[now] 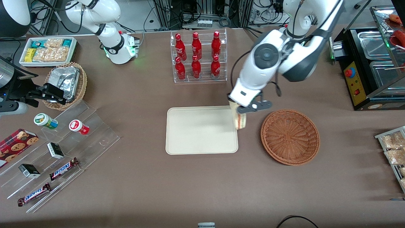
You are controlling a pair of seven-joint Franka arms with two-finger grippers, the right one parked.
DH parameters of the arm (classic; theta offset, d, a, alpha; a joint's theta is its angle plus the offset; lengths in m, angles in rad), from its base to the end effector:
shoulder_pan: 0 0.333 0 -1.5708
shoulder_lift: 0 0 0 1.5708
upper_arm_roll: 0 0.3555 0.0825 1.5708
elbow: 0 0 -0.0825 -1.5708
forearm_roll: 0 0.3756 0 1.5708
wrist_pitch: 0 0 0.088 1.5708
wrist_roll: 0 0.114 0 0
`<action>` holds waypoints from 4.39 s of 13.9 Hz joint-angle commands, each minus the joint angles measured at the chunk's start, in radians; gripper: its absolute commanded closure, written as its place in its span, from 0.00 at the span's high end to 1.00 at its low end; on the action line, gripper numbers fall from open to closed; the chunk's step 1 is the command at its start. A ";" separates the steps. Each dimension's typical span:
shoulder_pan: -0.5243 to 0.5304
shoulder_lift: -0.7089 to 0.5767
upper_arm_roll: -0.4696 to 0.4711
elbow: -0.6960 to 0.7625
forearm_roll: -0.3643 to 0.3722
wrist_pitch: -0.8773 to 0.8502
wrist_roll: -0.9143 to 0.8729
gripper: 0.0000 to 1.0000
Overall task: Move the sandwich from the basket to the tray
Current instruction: 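Carry the held sandwich over the cream tray, then lower the sandwich onto the tray with the left gripper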
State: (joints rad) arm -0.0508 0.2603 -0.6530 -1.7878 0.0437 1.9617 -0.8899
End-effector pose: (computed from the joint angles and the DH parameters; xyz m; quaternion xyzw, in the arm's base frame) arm 0.4902 -0.3713 0.4648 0.9940 0.0910 -0.0531 0.0294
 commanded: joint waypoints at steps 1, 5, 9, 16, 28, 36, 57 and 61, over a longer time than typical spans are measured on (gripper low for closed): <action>-0.058 0.060 -0.028 0.030 0.072 0.051 -0.095 0.00; -0.138 0.149 -0.030 0.041 0.241 0.054 -0.155 0.00; -0.175 0.165 -0.030 0.039 0.252 0.048 -0.191 0.00; -0.228 0.119 -0.033 0.033 0.225 -0.039 -0.339 0.00; -0.205 0.157 -0.022 -0.002 0.160 0.097 -0.190 0.00; -0.185 0.149 -0.011 -0.079 0.177 0.273 -0.153 0.00; -0.199 0.270 0.039 -0.065 0.478 0.350 -0.268 0.00; -0.199 0.315 0.039 -0.047 0.579 0.350 -0.368 0.00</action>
State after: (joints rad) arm -0.2429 0.5413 -0.6146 -1.8654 0.5726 2.3030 -1.2035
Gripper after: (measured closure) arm 0.899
